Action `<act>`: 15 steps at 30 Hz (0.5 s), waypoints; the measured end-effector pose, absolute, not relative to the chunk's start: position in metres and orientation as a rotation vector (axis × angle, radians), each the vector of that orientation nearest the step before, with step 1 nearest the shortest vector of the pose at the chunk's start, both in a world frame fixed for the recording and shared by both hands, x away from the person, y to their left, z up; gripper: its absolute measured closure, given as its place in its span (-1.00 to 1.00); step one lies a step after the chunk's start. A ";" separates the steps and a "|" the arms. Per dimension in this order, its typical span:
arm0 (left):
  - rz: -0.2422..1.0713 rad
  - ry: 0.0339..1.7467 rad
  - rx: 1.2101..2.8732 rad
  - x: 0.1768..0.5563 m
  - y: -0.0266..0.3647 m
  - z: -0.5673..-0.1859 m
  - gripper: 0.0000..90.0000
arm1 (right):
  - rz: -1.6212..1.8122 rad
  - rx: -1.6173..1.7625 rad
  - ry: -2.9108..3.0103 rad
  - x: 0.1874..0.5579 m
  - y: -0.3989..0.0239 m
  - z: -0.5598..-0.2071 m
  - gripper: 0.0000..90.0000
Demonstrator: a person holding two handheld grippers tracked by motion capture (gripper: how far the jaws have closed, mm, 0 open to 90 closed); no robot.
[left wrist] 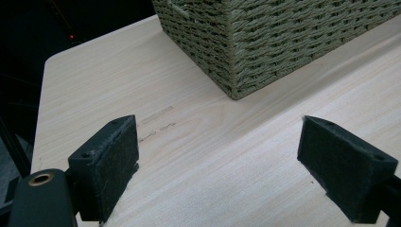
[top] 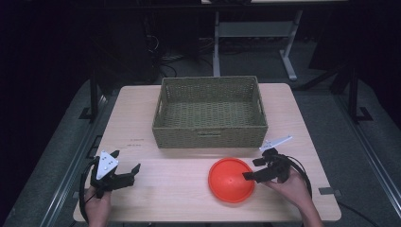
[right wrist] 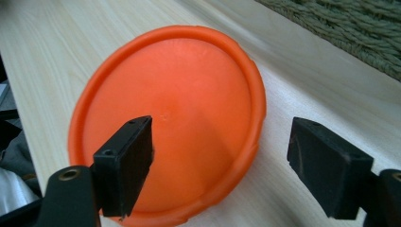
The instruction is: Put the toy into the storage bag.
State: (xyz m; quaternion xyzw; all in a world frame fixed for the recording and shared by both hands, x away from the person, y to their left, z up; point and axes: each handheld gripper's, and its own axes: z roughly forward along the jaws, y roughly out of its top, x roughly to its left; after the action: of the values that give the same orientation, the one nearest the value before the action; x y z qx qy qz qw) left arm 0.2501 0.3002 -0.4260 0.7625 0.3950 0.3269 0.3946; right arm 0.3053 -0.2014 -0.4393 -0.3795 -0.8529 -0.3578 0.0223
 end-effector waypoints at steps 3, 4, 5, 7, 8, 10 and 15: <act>0.828 1.000 1.934 0.250 0.300 -0.426 -0.72 | -1.082 -1.175 -2.641 0.308 -0.201 -0.443 -0.41; 0.829 0.997 1.939 0.250 0.300 -0.426 -0.72 | -1.067 -1.172 -2.646 0.309 -0.200 -0.445 -0.40; 0.828 0.997 1.940 0.250 0.299 -0.426 -0.72 | -1.055 -1.173 -2.646 0.310 -0.200 -0.446 -0.36; 0.826 0.998 1.942 0.250 0.300 -0.426 -0.72 | -1.036 -1.171 -2.649 0.312 -0.199 -0.449 -0.33; 0.825 1.000 1.939 0.250 0.300 -0.426 -0.72 | -1.035 -1.172 -2.645 0.312 -0.199 -0.450 -0.30; 0.825 0.999 1.937 0.250 0.300 -0.426 -0.72 | -1.026 -1.159 -2.649 0.313 -0.198 -0.452 -0.27; 0.832 1.001 1.934 0.250 0.300 -0.426 -0.72 | -1.025 -1.155 -2.647 0.314 -0.200 -0.453 -0.24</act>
State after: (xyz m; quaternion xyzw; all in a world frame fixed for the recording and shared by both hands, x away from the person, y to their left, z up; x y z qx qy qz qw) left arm 0.2498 0.2998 -0.4259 0.7624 0.3946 0.3281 0.3942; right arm 0.3143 -0.2003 -0.4527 -0.3766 -0.8631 -0.3343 0.0384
